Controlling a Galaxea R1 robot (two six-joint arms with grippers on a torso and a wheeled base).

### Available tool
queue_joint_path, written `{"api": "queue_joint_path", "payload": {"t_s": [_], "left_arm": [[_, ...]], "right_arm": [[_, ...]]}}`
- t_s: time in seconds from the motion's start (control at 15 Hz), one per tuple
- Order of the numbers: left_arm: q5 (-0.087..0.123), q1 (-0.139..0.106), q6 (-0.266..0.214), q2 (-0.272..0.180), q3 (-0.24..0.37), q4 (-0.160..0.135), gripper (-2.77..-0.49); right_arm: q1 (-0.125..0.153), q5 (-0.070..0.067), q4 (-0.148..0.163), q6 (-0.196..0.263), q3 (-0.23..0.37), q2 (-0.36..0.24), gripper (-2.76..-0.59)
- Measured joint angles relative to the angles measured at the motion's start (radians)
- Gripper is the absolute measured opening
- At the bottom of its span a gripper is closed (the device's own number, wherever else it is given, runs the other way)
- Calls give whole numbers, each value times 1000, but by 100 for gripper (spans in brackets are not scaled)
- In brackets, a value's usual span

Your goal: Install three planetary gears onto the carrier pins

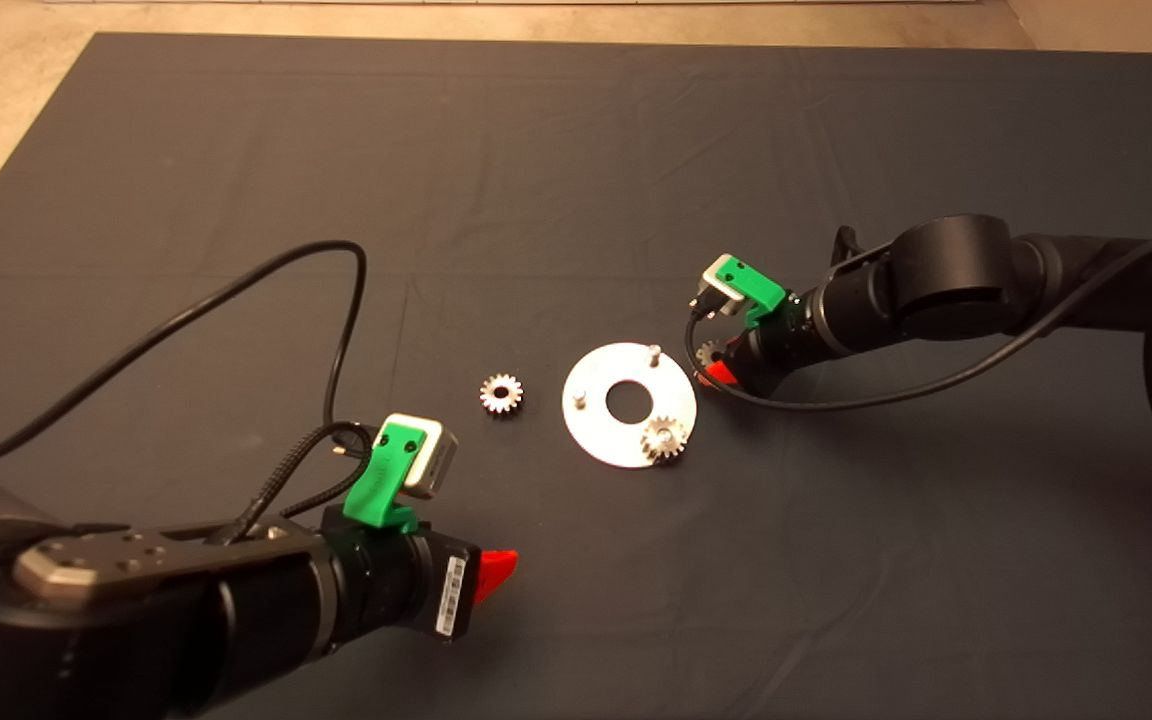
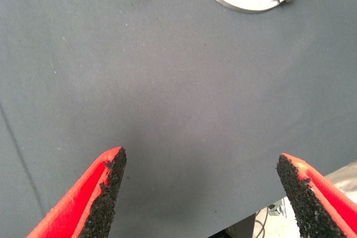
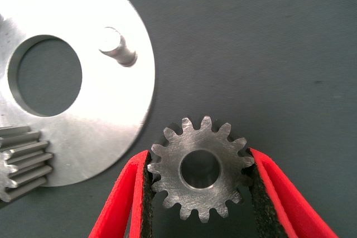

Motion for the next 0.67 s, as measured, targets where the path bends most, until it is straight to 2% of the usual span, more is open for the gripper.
{"api": "queue_joint_path", "payload": {"t_s": [0.2,0.53,0.67], "left_arm": [[0,0,-11,0,0,0,-135],[0,-3,-15,0,0,0,-135],[0,-3,-15,0,0,0,-135]], "right_arm": [[17,0,0,0,0,-10,-241],[20,15,0,0,1,7,-241],[20,41,0,0,1,15,-241]]}}
